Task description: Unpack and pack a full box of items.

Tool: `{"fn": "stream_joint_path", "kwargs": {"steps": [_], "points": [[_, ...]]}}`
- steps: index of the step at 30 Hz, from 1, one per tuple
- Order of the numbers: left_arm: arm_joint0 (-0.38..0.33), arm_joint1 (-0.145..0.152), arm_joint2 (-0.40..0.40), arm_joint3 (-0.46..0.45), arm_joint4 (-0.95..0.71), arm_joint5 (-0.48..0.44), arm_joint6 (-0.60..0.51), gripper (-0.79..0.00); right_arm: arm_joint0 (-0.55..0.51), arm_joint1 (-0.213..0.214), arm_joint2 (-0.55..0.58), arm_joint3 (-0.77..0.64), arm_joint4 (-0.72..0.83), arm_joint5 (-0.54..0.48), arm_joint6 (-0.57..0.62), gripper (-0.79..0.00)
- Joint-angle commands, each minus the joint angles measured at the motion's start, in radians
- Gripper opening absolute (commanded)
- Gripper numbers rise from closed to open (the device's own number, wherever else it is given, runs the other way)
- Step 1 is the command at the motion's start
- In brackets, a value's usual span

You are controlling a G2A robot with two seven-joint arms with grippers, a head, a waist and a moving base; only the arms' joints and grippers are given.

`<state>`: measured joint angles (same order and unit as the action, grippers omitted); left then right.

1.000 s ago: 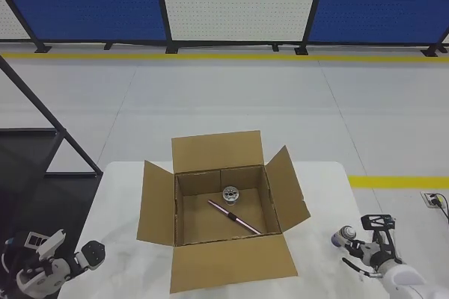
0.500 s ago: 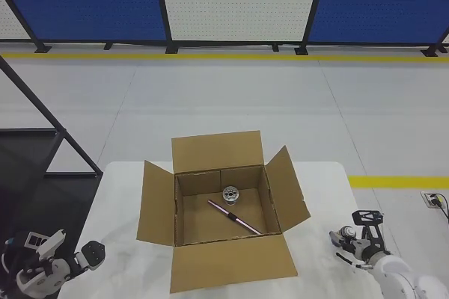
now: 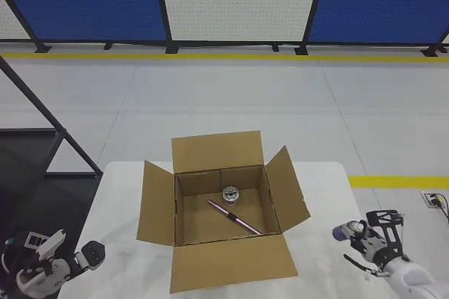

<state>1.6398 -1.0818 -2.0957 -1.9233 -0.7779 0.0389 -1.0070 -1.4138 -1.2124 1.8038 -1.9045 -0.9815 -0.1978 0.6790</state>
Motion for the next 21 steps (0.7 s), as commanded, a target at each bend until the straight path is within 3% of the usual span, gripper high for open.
{"fn": "stream_joint_path", "kwargs": {"steps": [1, 9, 15, 21], "points": [[0.0, 0.0, 0.0, 0.0, 0.0, 0.0, 0.0, 0.0, -0.017, 0.001, 0.013, -0.078, 0.022, -0.002, -0.004, -0.785], [0.0, 0.0, 0.0, 0.0, 0.0, 0.0, 0.0, 0.0, -0.045, 0.002, -0.028, -0.432, 0.042, 0.022, -0.022, -0.785], [0.0, 0.0, 0.0, 0.0, 0.0, 0.0, 0.0, 0.0, 0.075, 0.005, -0.183, -0.445, 0.01, 0.004, -0.028, -0.785], [0.0, 0.0, 0.0, 0.0, 0.0, 0.0, 0.0, 0.0, 0.217, -0.01, -0.439, -0.445, -0.14, 0.197, 0.056, -0.785]]}}
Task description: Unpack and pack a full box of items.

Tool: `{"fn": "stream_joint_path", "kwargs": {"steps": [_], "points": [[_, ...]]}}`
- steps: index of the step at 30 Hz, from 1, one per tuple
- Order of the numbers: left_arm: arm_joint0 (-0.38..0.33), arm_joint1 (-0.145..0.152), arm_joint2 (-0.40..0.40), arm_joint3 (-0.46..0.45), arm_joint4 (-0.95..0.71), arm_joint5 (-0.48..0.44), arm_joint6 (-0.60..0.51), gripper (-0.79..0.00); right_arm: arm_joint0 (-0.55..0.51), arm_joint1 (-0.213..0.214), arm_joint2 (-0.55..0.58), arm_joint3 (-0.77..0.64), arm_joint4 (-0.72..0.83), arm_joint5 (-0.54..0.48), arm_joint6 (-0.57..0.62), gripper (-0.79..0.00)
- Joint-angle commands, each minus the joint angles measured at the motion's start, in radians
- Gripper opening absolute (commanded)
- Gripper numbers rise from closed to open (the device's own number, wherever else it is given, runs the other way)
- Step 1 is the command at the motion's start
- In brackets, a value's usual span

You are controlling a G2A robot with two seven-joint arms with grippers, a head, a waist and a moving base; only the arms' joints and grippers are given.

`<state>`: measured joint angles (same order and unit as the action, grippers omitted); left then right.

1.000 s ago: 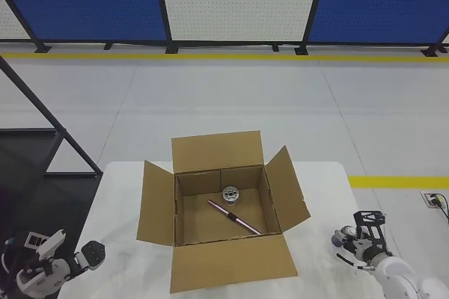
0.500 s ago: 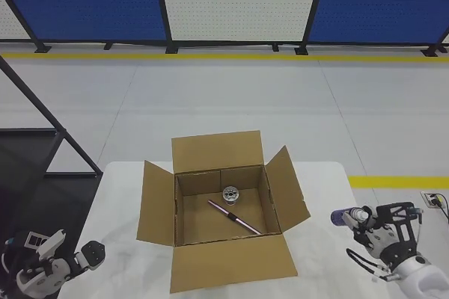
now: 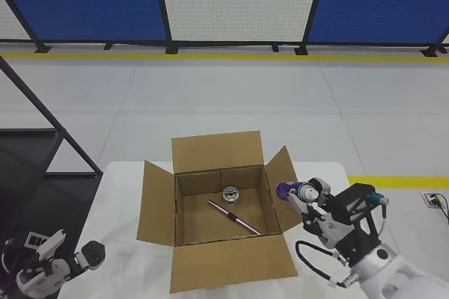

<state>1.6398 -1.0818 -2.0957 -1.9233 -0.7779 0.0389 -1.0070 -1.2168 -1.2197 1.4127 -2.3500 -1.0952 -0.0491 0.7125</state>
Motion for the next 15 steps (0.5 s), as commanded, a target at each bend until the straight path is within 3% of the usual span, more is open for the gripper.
{"fn": "stream_joint_path", "kwargs": {"steps": [1, 15], "points": [[0.0, 0.0, 0.0, 0.0, 0.0, 0.0, 0.0, 0.0, 0.039, -0.007, -0.086, 0.0, -0.05, 0.089, 0.049, -0.785], [0.0, 0.0, 0.0, 0.0, 0.0, 0.0, 0.0, 0.0, 0.045, -0.008, -0.097, 0.0, -0.059, 0.099, 0.058, -0.785]]}}
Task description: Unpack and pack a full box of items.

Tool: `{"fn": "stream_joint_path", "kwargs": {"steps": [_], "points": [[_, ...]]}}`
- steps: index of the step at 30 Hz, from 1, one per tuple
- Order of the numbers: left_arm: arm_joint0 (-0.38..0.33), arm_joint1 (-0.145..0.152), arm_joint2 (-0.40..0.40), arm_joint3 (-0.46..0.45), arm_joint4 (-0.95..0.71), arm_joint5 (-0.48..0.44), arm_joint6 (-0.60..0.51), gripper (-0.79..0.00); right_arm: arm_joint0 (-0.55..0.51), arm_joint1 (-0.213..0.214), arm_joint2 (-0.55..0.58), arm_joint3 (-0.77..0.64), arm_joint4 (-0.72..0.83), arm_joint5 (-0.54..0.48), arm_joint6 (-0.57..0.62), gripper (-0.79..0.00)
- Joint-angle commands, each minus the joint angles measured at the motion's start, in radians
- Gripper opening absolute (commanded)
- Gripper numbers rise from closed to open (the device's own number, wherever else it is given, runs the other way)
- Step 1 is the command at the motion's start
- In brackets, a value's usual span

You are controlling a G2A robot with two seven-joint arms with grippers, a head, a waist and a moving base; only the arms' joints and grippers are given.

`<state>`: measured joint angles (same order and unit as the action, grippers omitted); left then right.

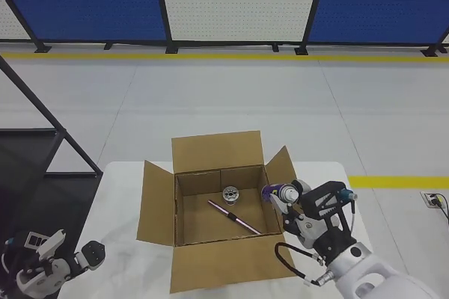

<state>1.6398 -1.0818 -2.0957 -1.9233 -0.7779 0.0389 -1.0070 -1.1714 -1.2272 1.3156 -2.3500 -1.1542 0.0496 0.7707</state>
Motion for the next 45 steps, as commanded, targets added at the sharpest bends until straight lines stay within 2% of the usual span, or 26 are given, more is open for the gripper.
{"fn": "stream_joint_path", "kwargs": {"steps": [1, 6, 13, 16, 21, 30, 42, 45], "points": [[0.0, 0.0, 0.0, 0.0, 0.0, 0.0, 0.0, 0.0, 0.0, 0.0, 0.0, 0.0, 0.0, 0.0, 0.0, -0.785], [0.0, 0.0, 0.0, 0.0, 0.0, 0.0, 0.0, 0.0, 0.021, -0.003, -0.052, 0.04, -0.016, -0.043, -0.028, -0.785], [0.0, 0.0, 0.0, 0.0, 0.0, 0.0, 0.0, 0.0, 0.237, -0.035, -0.273, 0.25, -0.048, -0.065, 0.032, -0.785], [0.0, 0.0, 0.0, 0.0, 0.0, 0.0, 0.0, 0.0, 0.332, -0.055, -0.365, 0.373, -0.126, -0.017, 0.106, -0.785], [0.0, 0.0, 0.0, 0.0, 0.0, 0.0, 0.0, 0.0, 0.439, -0.091, -0.445, 0.545, -0.132, 0.076, 0.161, -0.785], [0.0, 0.0, 0.0, 0.0, 0.0, 0.0, 0.0, 0.0, 0.498, -0.131, -0.515, 0.707, -0.213, 0.195, 0.249, -0.785], [0.0, 0.0, 0.0, 0.0, 0.0, 0.0, 0.0, 0.0, 0.498, -0.131, -0.515, 0.707, -0.213, 0.195, 0.249, -0.785], [0.0, 0.0, 0.0, 0.0, 0.0, 0.0, 0.0, 0.0, 0.488, -0.138, -0.503, 0.752, -0.178, 0.205, 0.212, -0.785]]}}
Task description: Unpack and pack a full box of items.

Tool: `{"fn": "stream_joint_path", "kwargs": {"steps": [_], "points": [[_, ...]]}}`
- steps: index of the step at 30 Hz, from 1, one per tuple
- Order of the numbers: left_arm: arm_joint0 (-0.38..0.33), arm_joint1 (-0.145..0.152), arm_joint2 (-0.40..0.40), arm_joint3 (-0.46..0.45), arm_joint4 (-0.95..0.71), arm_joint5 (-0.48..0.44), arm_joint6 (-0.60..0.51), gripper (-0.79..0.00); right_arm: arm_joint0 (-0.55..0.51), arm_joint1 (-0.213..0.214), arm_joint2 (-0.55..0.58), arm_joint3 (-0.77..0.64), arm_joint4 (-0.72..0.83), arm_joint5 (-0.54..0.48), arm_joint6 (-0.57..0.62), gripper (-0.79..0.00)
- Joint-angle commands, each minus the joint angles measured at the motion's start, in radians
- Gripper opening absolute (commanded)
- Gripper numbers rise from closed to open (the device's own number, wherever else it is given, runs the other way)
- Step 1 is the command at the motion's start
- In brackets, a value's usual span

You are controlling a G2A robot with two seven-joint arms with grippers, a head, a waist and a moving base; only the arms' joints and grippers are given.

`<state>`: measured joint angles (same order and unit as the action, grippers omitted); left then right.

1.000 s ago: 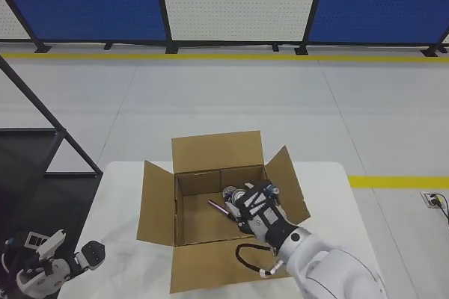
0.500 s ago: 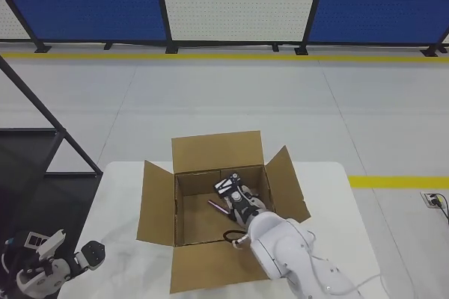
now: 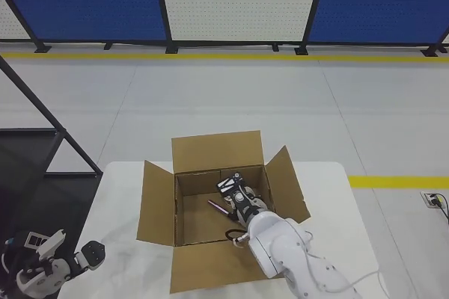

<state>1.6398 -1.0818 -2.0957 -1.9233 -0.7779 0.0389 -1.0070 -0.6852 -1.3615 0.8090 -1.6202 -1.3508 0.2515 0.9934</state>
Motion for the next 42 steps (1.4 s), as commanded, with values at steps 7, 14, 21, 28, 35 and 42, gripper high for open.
{"fn": "stream_joint_path", "kwargs": {"steps": [7, 14, 21, 28, 35, 42], "points": [[0.0, 0.0, 0.0, 0.0, 0.0, 0.0, 0.0, 0.0, 0.08, -0.048, -0.025, 0.205, 0.109, 0.018, -0.046, -0.785], [0.0, 0.0, 0.0, 0.0, 0.0, 0.0, 0.0, 0.0, 0.131, -0.092, -0.051, 0.343, 0.133, 0.116, -0.086, -0.785], [0.0, 0.0, 0.0, 0.0, 0.0, 0.0, 0.0, 0.0, 0.153, -0.119, -0.052, 0.42, 0.14, 0.146, -0.105, -0.785], [0.0, 0.0, 0.0, 0.0, 0.0, 0.0, 0.0, 0.0, 0.159, -0.137, -0.048, 0.46, 0.133, 0.151, -0.113, -0.483], [0.0, 0.0, 0.0, 0.0, 0.0, 0.0, 0.0, 0.0, 0.14, -0.144, -0.029, 0.436, 0.1, 0.158, -0.11, -0.286], [0.0, 0.0, 0.0, 0.0, 0.0, 0.0, 0.0, 0.0, 0.05, -0.125, 0.01, 0.255, -0.022, 0.167, -0.086, -0.003]]}}
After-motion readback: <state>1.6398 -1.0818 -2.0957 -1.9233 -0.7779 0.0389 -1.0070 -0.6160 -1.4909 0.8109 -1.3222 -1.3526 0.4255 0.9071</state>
